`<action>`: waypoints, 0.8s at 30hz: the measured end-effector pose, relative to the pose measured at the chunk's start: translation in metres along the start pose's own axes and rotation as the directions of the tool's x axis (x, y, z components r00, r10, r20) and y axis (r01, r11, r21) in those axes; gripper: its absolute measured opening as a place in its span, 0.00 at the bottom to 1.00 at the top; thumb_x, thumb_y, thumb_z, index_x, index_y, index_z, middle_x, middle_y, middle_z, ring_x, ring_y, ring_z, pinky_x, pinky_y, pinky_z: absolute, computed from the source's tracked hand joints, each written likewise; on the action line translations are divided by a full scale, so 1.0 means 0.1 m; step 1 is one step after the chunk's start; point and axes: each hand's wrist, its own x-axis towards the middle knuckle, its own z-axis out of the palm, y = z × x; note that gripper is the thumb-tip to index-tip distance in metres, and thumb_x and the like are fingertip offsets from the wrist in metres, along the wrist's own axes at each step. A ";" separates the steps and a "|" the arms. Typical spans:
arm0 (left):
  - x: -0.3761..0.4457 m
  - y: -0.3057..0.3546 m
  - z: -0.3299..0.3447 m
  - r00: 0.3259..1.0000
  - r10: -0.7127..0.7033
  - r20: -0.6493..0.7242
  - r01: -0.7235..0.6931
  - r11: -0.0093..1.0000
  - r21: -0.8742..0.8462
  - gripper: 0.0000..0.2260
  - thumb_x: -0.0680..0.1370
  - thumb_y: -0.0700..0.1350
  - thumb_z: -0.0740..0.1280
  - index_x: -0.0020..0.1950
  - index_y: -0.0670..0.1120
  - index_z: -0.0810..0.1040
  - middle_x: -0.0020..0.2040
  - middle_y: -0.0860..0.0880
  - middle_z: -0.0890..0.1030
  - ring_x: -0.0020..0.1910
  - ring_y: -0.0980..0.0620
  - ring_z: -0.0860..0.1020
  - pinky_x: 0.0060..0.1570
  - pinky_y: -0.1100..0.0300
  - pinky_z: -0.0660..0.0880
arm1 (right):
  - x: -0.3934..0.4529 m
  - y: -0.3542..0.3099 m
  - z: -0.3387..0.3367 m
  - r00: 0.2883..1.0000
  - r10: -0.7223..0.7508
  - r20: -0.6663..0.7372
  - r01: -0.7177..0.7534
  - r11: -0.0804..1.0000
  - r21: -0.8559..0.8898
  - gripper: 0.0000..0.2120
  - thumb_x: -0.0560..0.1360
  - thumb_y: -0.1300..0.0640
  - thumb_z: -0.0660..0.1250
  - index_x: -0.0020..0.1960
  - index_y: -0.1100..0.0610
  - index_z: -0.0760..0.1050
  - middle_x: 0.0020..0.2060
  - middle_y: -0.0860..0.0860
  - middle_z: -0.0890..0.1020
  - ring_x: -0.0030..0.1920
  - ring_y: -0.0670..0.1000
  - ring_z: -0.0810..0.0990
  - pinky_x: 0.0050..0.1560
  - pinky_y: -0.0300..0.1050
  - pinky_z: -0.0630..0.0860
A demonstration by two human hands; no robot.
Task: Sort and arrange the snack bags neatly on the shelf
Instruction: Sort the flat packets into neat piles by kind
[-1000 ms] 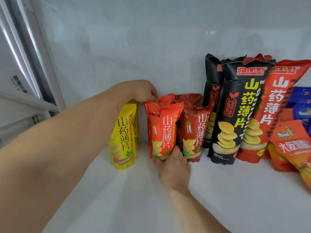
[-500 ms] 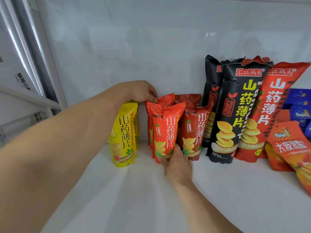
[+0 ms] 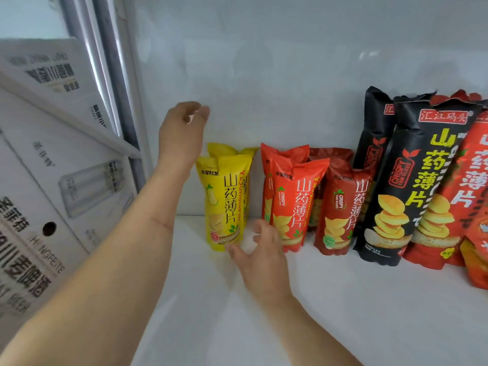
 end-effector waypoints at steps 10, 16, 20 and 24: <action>-0.88 -1.08 0.14 0.691 -0.638 0.339 0.718 0.554 -0.421 0.34 0.79 0.70 0.51 0.71 0.46 0.74 0.66 0.49 0.79 0.65 0.50 0.76 0.68 0.50 0.70 | 0.27 0.01 0.49 0.985 0.153 0.079 -0.157 0.986 0.047 0.39 0.66 0.40 0.75 0.70 0.52 0.63 0.61 0.51 0.76 0.61 0.55 0.74 0.57 0.51 0.75; -1.11 -1.17 0.24 0.628 -0.659 0.415 0.774 0.585 -0.242 0.35 0.77 0.71 0.53 0.74 0.50 0.72 0.71 0.53 0.74 0.70 0.51 0.72 0.71 0.48 0.67 | 0.38 0.13 0.39 0.975 0.195 0.102 -0.191 0.980 -0.051 0.40 0.63 0.41 0.78 0.69 0.54 0.65 0.59 0.54 0.75 0.62 0.57 0.73 0.59 0.52 0.73; -1.13 -1.19 0.29 0.626 -0.650 0.431 0.766 0.614 -0.187 0.28 0.79 0.69 0.54 0.62 0.51 0.82 0.59 0.49 0.84 0.58 0.51 0.81 0.66 0.51 0.74 | 0.40 0.08 0.37 0.953 0.210 0.219 -0.223 0.974 0.035 0.36 0.65 0.43 0.78 0.66 0.50 0.66 0.52 0.45 0.77 0.55 0.52 0.77 0.50 0.45 0.73; -1.15 -1.20 0.33 0.649 -0.654 0.388 0.752 0.630 -0.195 0.24 0.81 0.66 0.53 0.56 0.53 0.82 0.56 0.48 0.84 0.55 0.51 0.82 0.61 0.53 0.77 | 0.39 0.05 0.35 0.943 0.230 0.242 -0.247 0.968 0.041 0.35 0.66 0.45 0.78 0.66 0.50 0.65 0.51 0.45 0.78 0.55 0.53 0.78 0.46 0.41 0.69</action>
